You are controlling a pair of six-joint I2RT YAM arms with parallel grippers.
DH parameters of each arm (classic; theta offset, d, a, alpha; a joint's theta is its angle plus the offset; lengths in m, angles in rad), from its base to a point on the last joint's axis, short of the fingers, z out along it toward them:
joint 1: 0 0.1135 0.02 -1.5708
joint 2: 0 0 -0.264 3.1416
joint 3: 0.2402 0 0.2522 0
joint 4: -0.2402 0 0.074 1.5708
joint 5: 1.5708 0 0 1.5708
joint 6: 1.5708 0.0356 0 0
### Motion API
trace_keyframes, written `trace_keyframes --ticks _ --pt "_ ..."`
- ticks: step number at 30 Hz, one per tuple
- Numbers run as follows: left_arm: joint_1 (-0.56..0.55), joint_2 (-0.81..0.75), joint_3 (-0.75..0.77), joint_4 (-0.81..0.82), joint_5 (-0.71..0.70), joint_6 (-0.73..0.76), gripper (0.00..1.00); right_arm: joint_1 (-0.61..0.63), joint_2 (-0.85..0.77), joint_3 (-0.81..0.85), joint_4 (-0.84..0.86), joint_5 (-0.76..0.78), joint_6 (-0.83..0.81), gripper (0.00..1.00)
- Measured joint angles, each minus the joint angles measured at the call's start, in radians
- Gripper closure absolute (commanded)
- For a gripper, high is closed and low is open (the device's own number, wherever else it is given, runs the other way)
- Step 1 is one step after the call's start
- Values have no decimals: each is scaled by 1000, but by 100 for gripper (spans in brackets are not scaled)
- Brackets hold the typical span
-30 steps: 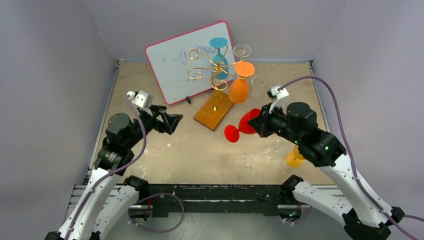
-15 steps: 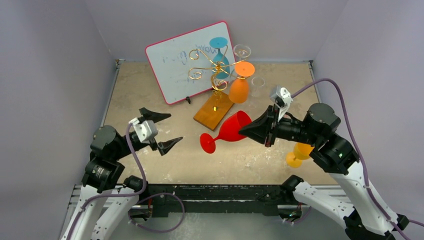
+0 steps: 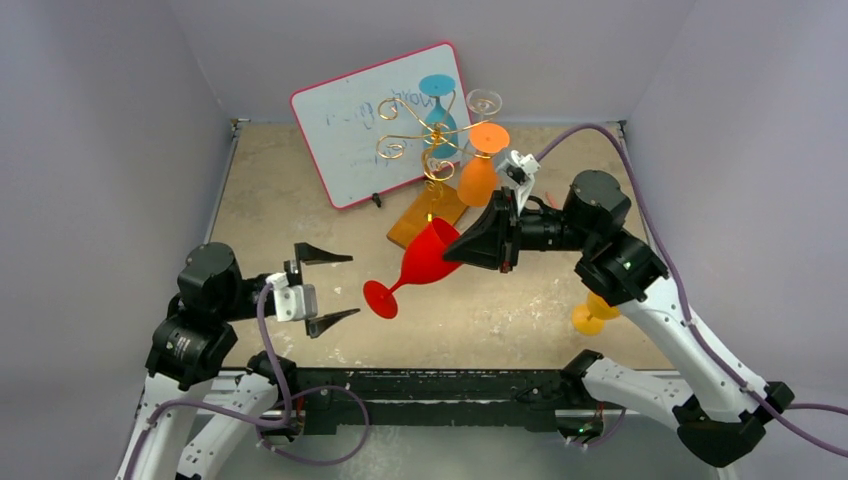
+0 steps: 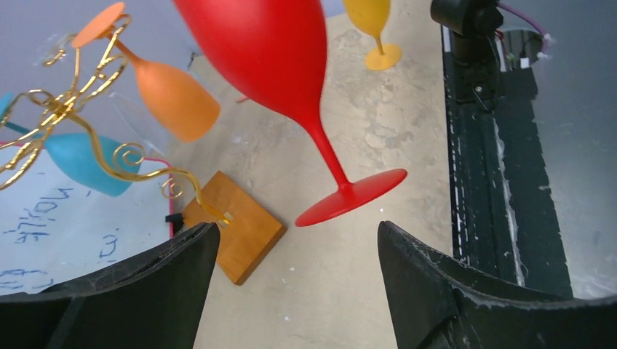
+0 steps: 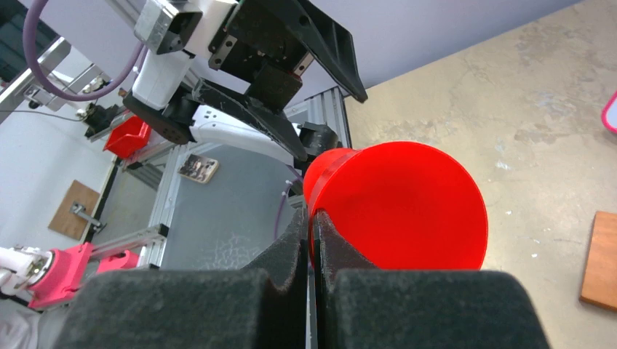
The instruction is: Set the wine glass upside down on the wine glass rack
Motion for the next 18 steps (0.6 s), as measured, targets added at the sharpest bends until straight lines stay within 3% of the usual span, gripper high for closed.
trace_keyframes --ticks 8,18 --pt "0 46 42 -199 49 179 24 0 55 0 132 -89 70 100" --pt "0 57 42 -233 104 256 31 0 94 0 198 -159 114 100"
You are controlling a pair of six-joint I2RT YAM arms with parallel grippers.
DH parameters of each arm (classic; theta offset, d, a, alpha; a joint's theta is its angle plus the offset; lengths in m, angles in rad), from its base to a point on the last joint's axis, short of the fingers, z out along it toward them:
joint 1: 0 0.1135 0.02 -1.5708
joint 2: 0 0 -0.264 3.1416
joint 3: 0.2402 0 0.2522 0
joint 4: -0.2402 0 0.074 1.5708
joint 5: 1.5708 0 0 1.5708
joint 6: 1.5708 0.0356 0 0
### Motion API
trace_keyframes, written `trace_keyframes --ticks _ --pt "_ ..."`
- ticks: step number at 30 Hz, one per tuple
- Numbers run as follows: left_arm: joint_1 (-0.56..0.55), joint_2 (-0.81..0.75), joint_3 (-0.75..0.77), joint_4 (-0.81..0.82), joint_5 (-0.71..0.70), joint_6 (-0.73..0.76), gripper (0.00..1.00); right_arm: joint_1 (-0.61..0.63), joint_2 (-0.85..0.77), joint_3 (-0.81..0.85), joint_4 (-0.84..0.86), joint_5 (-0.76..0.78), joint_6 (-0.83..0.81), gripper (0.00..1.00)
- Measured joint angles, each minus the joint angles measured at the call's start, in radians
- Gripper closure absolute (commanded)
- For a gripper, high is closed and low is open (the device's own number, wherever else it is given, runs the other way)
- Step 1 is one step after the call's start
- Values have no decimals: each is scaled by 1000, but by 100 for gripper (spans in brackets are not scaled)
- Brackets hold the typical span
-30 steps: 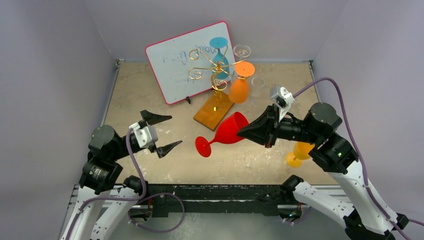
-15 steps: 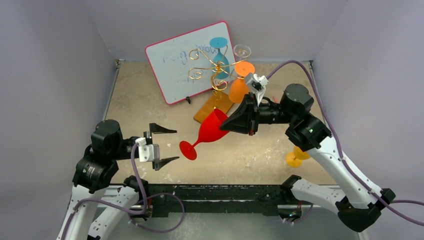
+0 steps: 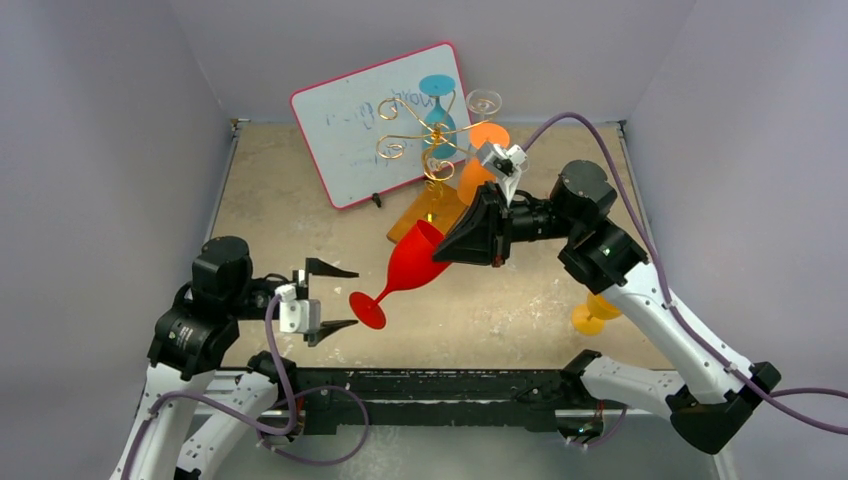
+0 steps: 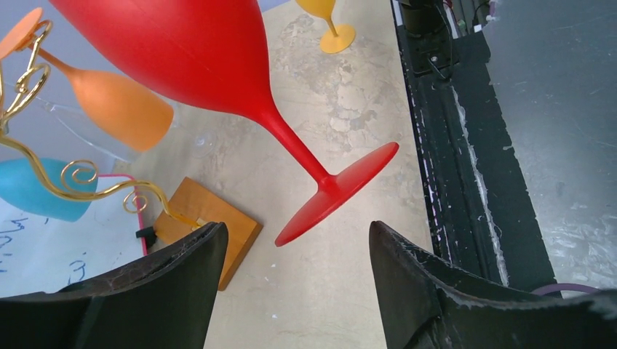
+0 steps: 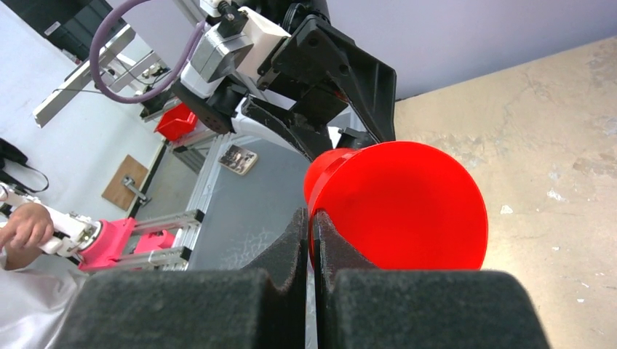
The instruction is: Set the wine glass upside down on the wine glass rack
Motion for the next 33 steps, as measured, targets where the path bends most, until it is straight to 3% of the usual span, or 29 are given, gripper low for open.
trace_keyframes --ticks 4,20,28,33 --pt "0 20 0 -14 16 32 49 0 13 0 3 -5 2 100" --pt "0 53 1 -72 48 99 65 0 30 0 21 -23 4 100" --pt "0 62 17 -77 78 121 99 0 40 0 24 -24 9 100" --pt "0 63 28 -92 93 135 100 -10 41 0 24 2 17 95"
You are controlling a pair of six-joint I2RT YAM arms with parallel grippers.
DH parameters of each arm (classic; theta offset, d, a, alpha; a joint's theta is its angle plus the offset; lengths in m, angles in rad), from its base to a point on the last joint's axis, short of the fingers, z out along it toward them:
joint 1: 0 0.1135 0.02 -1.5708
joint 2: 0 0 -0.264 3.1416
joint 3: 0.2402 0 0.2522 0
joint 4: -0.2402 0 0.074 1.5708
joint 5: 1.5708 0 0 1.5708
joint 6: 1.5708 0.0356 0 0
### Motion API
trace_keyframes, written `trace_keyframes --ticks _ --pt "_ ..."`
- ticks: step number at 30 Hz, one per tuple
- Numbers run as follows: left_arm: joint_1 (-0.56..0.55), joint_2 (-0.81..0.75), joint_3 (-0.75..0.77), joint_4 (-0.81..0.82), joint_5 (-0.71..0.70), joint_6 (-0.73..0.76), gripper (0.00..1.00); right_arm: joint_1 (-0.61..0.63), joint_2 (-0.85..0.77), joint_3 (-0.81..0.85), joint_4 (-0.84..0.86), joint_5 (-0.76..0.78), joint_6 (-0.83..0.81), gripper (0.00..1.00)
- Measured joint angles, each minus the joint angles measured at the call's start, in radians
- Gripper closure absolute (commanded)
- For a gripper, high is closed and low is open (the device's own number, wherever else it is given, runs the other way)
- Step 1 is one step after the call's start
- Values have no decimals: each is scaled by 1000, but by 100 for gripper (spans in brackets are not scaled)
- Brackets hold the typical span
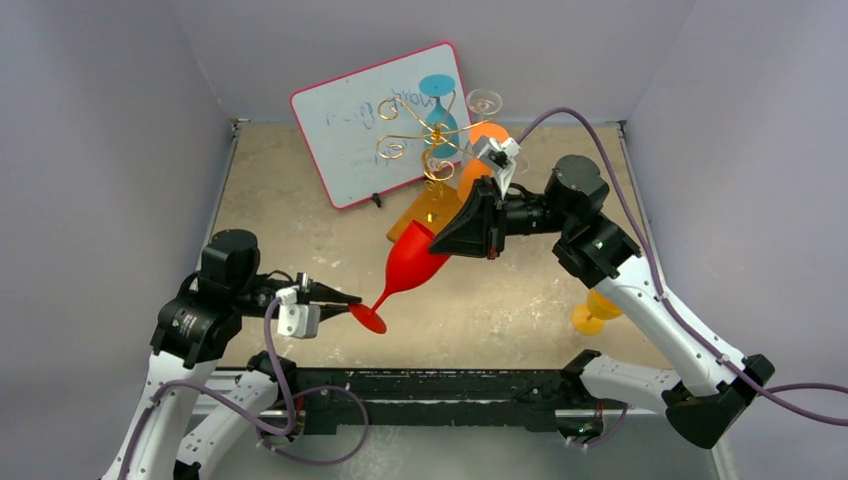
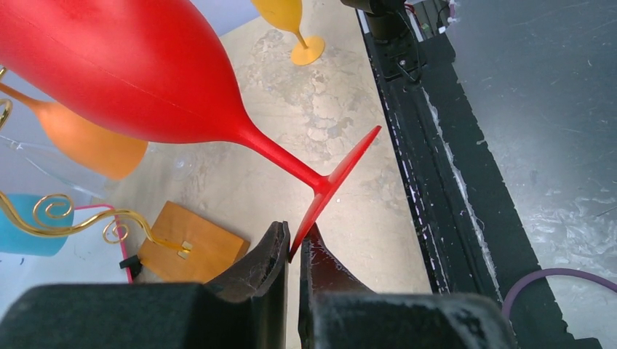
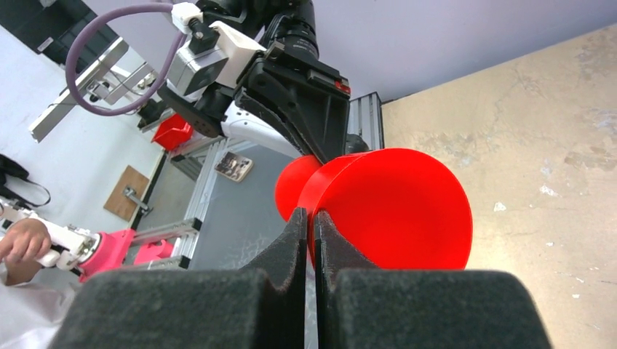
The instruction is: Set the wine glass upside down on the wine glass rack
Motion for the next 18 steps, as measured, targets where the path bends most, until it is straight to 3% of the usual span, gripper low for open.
trace_keyframes --ticks 12,18 --pt "-1 7 17 23 -43 -62 100 1 -36 0 -32 181 -24 34" --pt "1 -8 17 82 -123 -154 100 2 -137 -3 -28 293 -34 12"
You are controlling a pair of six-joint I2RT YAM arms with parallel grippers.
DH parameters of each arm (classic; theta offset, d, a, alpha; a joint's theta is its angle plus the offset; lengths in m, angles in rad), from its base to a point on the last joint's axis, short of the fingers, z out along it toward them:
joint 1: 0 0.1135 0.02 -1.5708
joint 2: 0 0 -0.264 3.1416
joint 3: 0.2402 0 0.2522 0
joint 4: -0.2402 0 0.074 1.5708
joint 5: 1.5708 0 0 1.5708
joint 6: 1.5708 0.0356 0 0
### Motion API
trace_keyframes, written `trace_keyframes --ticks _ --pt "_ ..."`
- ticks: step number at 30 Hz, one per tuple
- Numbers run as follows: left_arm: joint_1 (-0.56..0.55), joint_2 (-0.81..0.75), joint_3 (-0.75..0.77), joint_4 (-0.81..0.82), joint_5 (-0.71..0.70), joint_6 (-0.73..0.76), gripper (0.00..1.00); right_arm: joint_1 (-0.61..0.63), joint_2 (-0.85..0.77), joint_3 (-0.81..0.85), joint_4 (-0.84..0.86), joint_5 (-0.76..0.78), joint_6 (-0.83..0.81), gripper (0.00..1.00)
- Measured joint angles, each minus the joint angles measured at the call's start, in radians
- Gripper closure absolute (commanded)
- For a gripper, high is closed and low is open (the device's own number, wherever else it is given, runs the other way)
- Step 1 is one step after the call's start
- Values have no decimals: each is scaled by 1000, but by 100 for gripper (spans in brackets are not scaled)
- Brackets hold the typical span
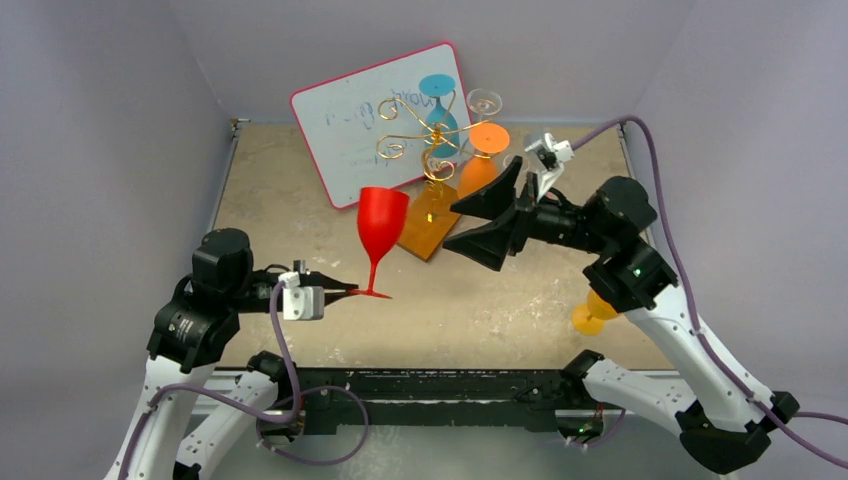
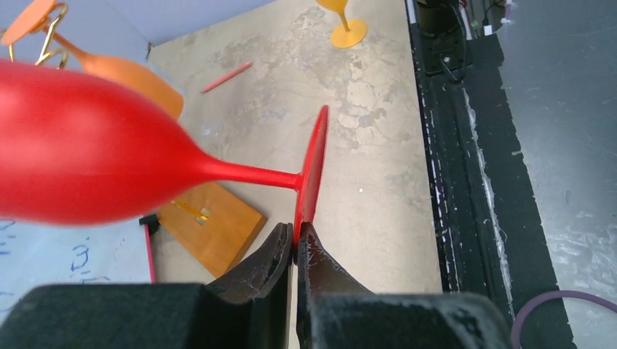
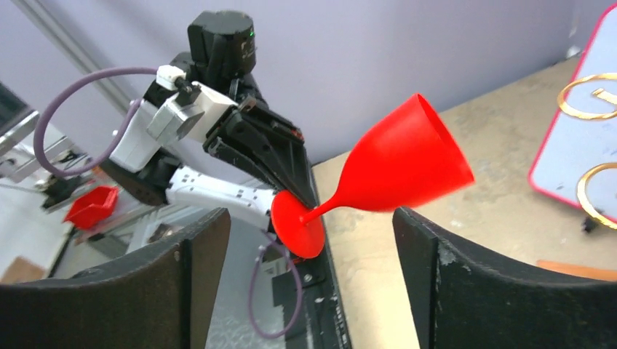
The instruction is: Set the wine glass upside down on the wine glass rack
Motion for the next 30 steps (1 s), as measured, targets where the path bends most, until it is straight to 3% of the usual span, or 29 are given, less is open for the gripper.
trace_keyframes --ticks 3,11,22,30 --pt "0 -10 0 24 -28 -40 100 0 -42 0 5 52 -5 0" --pt "0 -35 -30 180 -164 -234 100 0 -119 -10 5 178 -32 0" --pt "0 15 -73 467 -579 -694 100 0 -167 -37 -9 256 -47 0" --pt "0 196 35 501 -912 -1045 100 0 -215 -61 -30 285 -52 0"
